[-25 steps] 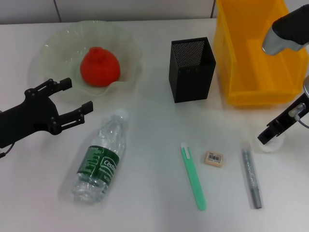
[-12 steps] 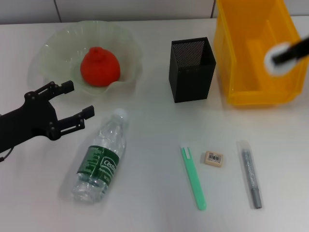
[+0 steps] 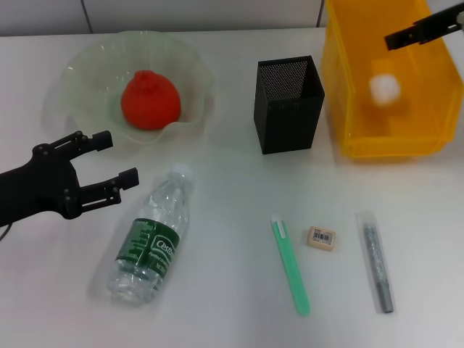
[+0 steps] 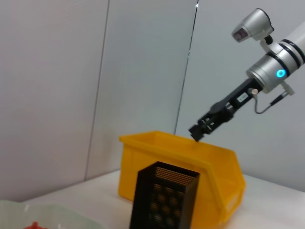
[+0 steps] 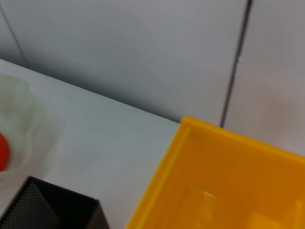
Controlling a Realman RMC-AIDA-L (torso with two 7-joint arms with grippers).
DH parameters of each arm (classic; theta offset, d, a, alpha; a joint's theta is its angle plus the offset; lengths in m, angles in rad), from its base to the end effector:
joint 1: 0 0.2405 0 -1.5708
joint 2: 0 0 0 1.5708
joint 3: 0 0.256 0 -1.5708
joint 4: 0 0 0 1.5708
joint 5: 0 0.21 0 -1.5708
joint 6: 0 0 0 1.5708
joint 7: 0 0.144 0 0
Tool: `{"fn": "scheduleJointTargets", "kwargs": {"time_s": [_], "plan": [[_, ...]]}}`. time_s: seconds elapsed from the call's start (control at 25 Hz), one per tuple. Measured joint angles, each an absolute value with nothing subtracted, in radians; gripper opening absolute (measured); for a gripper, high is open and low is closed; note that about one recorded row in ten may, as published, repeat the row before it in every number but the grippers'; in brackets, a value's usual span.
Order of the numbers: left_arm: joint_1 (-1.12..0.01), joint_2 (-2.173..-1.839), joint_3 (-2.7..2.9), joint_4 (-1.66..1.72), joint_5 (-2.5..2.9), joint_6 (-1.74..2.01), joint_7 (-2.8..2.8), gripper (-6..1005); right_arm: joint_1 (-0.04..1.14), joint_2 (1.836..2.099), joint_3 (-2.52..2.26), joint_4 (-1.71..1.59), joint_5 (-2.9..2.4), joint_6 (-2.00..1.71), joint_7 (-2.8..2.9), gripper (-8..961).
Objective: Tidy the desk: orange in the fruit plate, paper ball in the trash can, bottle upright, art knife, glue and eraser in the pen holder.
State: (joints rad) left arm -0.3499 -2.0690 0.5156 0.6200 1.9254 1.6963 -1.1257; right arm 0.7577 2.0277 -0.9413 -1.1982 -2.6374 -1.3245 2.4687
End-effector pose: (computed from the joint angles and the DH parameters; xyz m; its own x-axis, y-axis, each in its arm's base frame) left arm -0.3101 0.2746 0.0261 0.7373 0.2137 0.6409 0.4749 -0.8387 -0.2667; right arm 0.1871 0.4362 0.0861 0.7269 -0.6556 -0.2047 -0.6213 -0.5007 -0.6027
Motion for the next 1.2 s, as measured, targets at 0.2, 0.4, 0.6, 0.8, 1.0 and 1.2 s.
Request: {"fn": "scheduleJointTargets", "kwargs": {"time_s": [0.2,0.4,0.6,0.8,1.0,1.2], "plan": [[-0.340,-2.073,0.605,0.762,1.923,1.726,-1.290,845,0.680,2.047,-0.934,-1.239,-2.421,-1.322,2.281,730],[-0.304,-2.080,0.821,1.001,1.886,1.696,-1.544,845,0.499,2.062,-0.944,-1.251,-2.047,-1.349,1.936,840],[-0.159,-2.075,1.182,1.427,1.882,1.409,-1.877,845,0.346,2.080,-0.950,-1.152,-1.838,-1.423,1.581,840],[-0.100,-2.073,1.399,1.688,2.097,1.249,-2.181,844,0.300,2.079,-0.949,-0.980,-1.804,-1.510,1.323,840],[-0.106,-2.073,1.510,1.764,2.253,1.214,-2.372,844,0.295,2.079,-0.946,-0.821,-1.810,-1.554,1.144,839],[-0.173,-2.077,1.792,1.775,2.617,1.132,-2.742,844,0.306,2.078,-0.940,-0.723,-1.811,-1.545,1.073,839]]}}
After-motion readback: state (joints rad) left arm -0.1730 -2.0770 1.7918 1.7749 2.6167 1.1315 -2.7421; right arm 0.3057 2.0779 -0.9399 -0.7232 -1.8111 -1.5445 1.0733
